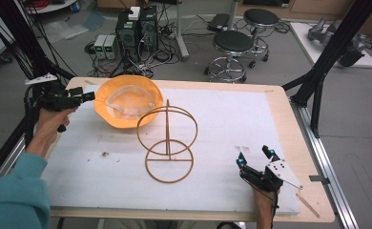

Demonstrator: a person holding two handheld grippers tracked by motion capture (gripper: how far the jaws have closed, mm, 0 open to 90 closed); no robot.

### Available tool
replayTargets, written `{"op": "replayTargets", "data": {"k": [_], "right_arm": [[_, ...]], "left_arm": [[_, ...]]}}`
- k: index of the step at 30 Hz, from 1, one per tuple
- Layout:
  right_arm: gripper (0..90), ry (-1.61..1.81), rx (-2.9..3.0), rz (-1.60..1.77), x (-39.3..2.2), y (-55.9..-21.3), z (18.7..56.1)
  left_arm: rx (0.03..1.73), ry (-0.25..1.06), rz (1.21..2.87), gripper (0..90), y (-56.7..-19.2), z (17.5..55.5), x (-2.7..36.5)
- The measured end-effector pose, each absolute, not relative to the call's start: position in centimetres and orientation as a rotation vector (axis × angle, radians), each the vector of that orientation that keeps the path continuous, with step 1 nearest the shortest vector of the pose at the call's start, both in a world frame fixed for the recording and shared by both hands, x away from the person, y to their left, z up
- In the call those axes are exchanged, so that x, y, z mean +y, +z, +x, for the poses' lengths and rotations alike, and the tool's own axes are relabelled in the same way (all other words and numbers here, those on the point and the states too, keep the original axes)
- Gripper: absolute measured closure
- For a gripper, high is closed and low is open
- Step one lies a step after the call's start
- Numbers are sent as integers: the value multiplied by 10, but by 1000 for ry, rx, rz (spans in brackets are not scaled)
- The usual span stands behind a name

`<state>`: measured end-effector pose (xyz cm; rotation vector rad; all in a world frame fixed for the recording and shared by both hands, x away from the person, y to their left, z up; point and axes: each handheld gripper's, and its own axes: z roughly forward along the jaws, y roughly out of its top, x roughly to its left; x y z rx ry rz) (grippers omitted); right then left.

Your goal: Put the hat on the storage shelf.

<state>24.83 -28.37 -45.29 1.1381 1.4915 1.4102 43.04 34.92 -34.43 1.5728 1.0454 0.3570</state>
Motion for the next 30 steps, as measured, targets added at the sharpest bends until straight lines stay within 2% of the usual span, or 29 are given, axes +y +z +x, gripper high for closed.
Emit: {"op": "replayTargets", "data": {"k": [4,19,24,30], "right_arm": [[93,1407,1494,1136,-284,-453,249],[93,1407,1494,1135,-283,-453,249],[93,1405,1492,1133,-283,-453,249],[93,1405,1489,1141,-283,-453,248]], "left_arm": [[1054,308,1583,196,-346,452,348],[1117,207,1706,214,-351,505,345],[1134,137,1719,295,-360,511,347],[1147,112,1736,385,-364,514,344]]}}
